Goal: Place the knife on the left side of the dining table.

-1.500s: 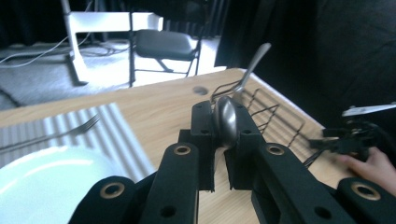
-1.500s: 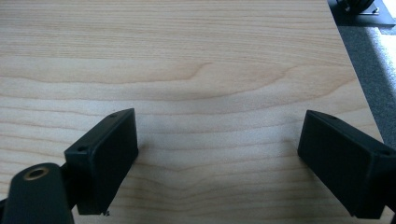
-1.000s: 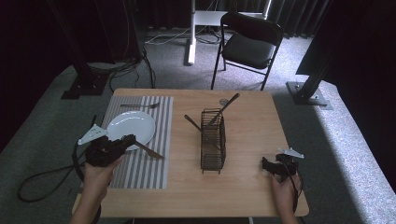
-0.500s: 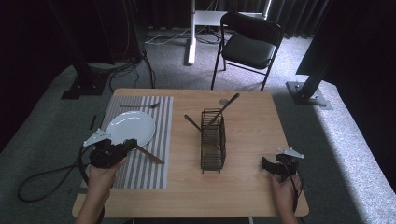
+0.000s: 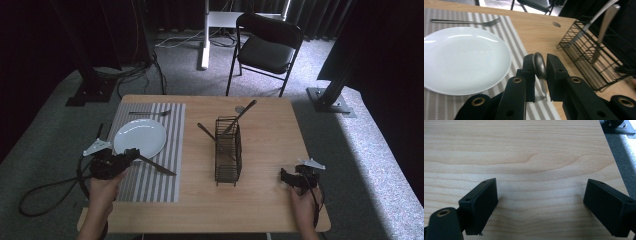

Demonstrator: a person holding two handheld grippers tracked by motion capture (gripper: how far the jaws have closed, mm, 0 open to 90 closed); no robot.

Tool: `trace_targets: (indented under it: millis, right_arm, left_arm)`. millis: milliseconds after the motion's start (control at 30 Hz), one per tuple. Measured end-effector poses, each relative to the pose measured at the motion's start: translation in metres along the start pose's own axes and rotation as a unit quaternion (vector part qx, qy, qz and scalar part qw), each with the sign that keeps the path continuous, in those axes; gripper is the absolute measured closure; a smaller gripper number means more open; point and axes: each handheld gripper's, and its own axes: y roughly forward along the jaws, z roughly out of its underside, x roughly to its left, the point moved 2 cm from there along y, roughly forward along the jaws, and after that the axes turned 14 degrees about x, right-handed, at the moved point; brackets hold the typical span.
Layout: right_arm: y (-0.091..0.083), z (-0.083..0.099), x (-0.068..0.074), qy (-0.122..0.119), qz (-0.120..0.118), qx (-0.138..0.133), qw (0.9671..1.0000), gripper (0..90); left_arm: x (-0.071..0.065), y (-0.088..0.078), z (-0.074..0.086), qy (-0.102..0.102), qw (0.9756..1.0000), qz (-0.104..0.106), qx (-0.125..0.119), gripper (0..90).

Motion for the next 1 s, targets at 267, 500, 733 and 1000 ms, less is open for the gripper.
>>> trace_targets:
  millis: [267, 500, 733, 1000]
  right_arm:
    - [0.0, 0.0, 0.0, 0.001, 0.0, 0.0, 1.0, 11.5]
    - [0.0, 0.0, 0.0, 0.0, 0.0, 0.001, 1.0, 11.5]
    - [0.0, 0.0, 0.0, 0.001, 0.0, 0.001, 1.0, 11.5]
    - [0.0, 0.0, 0.0, 0.001, 0.0, 0.001, 1.0, 11.5]
  left_arm:
    - [0.016, 0.0, 0.006, -0.023, 0.9997, -0.007, 0.0, 74.3]
    - [0.034, 0.002, 0.013, -0.047, 0.9986, -0.024, -0.004, 70.2]
    - [0.053, 0.007, 0.021, -0.062, 0.9979, -0.019, -0.003, 67.2]
    - [0.074, 0.014, 0.033, -0.088, 0.9959, -0.018, 0.008, 60.3]
